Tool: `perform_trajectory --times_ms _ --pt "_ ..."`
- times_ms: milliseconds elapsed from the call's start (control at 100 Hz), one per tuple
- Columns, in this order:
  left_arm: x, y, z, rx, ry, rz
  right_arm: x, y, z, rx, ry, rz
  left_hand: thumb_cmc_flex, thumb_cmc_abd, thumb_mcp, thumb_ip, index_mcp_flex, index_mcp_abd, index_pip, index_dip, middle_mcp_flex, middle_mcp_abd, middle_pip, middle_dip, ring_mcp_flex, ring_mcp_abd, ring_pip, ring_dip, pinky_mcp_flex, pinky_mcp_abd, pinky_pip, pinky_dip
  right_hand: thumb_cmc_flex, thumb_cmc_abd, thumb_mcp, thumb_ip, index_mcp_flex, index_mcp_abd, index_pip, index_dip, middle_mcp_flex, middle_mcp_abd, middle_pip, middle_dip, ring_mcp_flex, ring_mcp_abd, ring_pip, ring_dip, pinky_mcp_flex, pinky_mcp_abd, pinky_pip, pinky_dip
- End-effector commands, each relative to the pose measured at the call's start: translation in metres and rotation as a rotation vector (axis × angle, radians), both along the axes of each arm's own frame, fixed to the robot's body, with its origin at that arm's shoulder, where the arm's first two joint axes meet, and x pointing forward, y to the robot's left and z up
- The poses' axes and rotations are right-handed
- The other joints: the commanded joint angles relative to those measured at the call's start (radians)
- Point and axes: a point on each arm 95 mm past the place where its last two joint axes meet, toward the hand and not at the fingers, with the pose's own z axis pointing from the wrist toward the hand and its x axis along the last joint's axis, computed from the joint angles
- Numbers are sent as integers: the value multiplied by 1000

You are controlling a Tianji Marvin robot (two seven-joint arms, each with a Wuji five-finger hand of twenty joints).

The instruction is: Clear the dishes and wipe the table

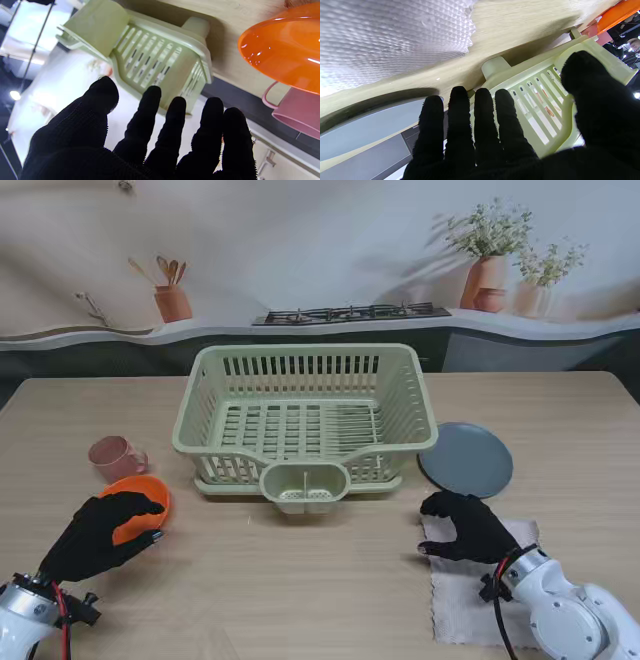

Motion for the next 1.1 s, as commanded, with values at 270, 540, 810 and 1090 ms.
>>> perform_trajectory --times_ms 270,540,810,1090 --pt "-3 -1 -1 -2 6 -2 -2 2 -2 -6 10 2 -22 -9 18 -8 4 -23 -20 17 -4 -30 -7 -20 -3 -20 -8 -2 -12 -12 -26 -21 -23 9 -9 36 -14 -6 -9 -12 -6 -13 -8 -10 6 -9 -11 -5 -7 -17 5 -14" --pt "-3 0 -1 -3 -6 -4 1 1 -1 -16 2 2 -22 -10 18 -8 8 -22 -21 17 0 -28 -6 -20 -2 -20 -9 0 -13 -13 -31 -25 -27 10 5 34 10 -12 -20 -20 7 -11 -13 -14 6 -9 -11 -5 -7 -17 5 -15" --pt "-5 1 -1 -5 -17 3 11 -6 5 -60 -31 5 -22 -9 18 -8 10 -22 -19 19 3 -30 -6 -20 -1 -21 -9 2 -14 -14 -33 -27 -31 6 32 30 27 -8 -56 -40 22 -8 -76 -44 11 -1 -89 -42 -25 -17 -34 -27" --pt "-7 3 -1 2 -30 12 27 -20 9 -138 -58 5 -22 -8 15 -8 12 -23 -18 22 6 -29 -4 -19 1 -22 -8 4 -17 -13 -37 -30 -34 5 48 26 36 11 -228 -135 -9 -1 -249 -122 -37 -11 -287 -135 -69 -52 -175 -67"
